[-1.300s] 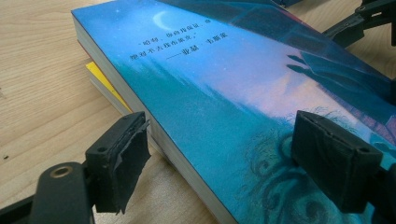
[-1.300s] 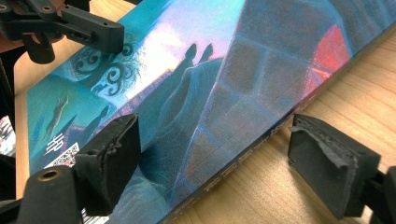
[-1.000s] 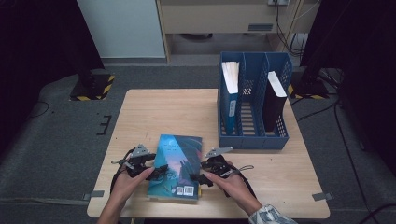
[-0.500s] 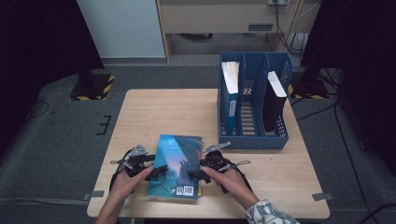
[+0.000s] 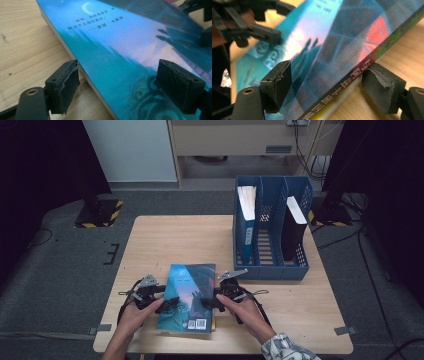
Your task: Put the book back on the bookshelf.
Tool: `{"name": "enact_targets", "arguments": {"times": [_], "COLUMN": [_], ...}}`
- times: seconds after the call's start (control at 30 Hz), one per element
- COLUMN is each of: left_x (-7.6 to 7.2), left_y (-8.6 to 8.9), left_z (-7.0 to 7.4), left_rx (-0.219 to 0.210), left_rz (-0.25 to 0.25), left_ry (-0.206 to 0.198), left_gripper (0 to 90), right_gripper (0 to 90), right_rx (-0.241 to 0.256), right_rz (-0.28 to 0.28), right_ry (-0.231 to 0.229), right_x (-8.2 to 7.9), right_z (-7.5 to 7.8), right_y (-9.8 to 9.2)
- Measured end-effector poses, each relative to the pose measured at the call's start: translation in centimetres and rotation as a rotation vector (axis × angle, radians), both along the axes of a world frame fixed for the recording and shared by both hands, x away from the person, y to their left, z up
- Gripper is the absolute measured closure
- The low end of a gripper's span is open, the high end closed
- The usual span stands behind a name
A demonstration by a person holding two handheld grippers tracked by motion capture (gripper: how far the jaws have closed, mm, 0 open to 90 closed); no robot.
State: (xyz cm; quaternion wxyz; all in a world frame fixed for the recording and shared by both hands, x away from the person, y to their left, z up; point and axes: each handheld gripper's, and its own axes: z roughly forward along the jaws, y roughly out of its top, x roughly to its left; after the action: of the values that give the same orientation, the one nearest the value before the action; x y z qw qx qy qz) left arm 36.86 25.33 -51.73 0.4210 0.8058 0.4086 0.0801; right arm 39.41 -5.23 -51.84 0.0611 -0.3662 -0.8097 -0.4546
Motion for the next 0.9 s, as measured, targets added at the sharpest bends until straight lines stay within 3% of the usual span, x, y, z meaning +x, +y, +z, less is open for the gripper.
{"name": "enact_targets", "arguments": {"times": [0.27,0.6,0.9], "left_x": [-0.1,0.0,0.6], "left_y": [0.0,-0.1,-0.4], "left_z": [0.2,0.2,-0.4], "left_rx": [0.016,0.032,-0.008], "left_rz": [0.003,0.002,-0.012], "left_ry": [0.000,0.015,0.075], "left_gripper": [18.0,15.4,5.8], "right_gripper": [27.5,28.7,29.2], "right_rx": [-0.001,-0.041,-0.040], "right_rz": [-0.019,-0.024,-0.035], "right_ry": [0.009,0.006,0.010], "right_x": [0.4,0.6,0.6], "right_z": [-0.1,0.1,0.1], "right_y": [1.4,2.3,2.4]}}
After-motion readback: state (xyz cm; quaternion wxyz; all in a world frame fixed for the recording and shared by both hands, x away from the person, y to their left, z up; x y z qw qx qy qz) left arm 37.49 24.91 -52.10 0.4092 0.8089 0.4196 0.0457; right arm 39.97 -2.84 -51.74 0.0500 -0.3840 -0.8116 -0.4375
